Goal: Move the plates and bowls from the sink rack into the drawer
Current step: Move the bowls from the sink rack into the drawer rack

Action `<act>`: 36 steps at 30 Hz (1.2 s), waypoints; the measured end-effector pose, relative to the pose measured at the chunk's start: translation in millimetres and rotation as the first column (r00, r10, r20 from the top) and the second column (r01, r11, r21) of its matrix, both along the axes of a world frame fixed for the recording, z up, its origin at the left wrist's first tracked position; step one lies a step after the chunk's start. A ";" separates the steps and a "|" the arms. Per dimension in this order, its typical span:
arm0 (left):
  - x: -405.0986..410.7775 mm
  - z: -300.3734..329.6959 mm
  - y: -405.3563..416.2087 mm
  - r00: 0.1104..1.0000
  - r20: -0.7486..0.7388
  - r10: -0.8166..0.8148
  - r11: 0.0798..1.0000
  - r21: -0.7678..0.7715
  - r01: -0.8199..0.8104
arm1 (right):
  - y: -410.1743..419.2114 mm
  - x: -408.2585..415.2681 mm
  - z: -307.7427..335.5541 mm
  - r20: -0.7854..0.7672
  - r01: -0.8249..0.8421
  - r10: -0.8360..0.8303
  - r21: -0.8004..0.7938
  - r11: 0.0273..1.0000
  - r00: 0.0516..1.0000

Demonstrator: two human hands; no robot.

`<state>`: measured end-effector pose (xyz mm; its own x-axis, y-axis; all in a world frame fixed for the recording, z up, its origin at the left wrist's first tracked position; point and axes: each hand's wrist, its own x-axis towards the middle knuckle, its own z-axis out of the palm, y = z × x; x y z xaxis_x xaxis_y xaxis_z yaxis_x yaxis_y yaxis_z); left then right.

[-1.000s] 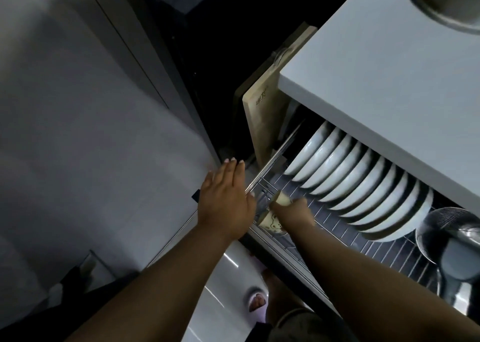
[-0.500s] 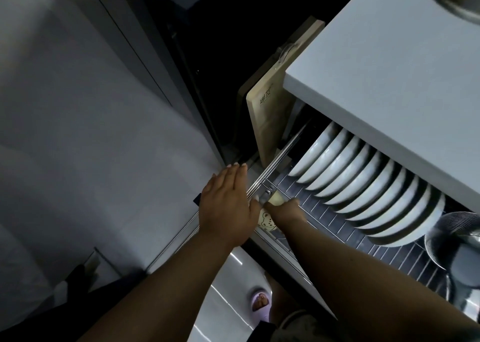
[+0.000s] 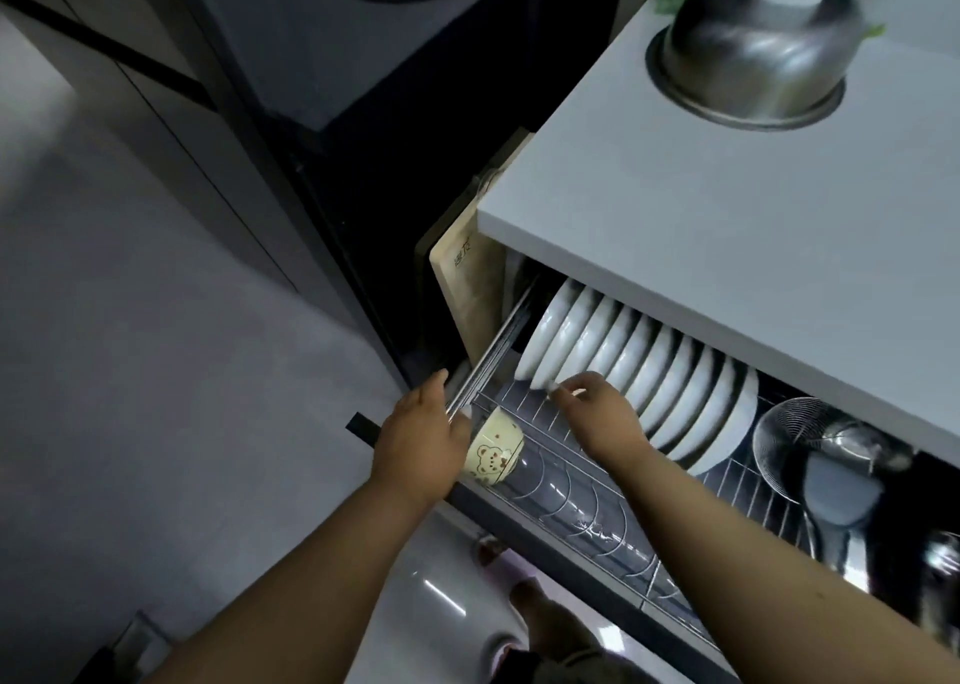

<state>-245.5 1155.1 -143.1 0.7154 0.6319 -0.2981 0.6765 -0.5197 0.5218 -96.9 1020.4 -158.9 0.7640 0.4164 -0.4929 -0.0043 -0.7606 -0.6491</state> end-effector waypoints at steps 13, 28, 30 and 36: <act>14.6 62.2 -109.5 0.948 0.262 -0.183 0.975 -0.074 0.208 | -145.1 -25.2 82.1 0.152 0.242 -0.270 0.180 0.953 0.951; 61.6 100.4 -211.8 0.874 0.272 -0.402 0.903 -0.042 0.428 | -267.3 -16.0 128.5 0.167 0.428 -0.517 0.384 0.818 0.839; 71.5 100.4 -237.2 0.864 0.263 -0.430 0.890 -0.037 0.454 | -296.2 -15.7 132.3 0.174 0.444 -0.544 0.405 0.800 0.821; 99.4 104.1 -349.6 0.776 0.267 -0.571 0.803 -0.011 0.595 | -417.3 -14.1 149.7 0.212 0.531 -0.636 0.393 0.751 0.742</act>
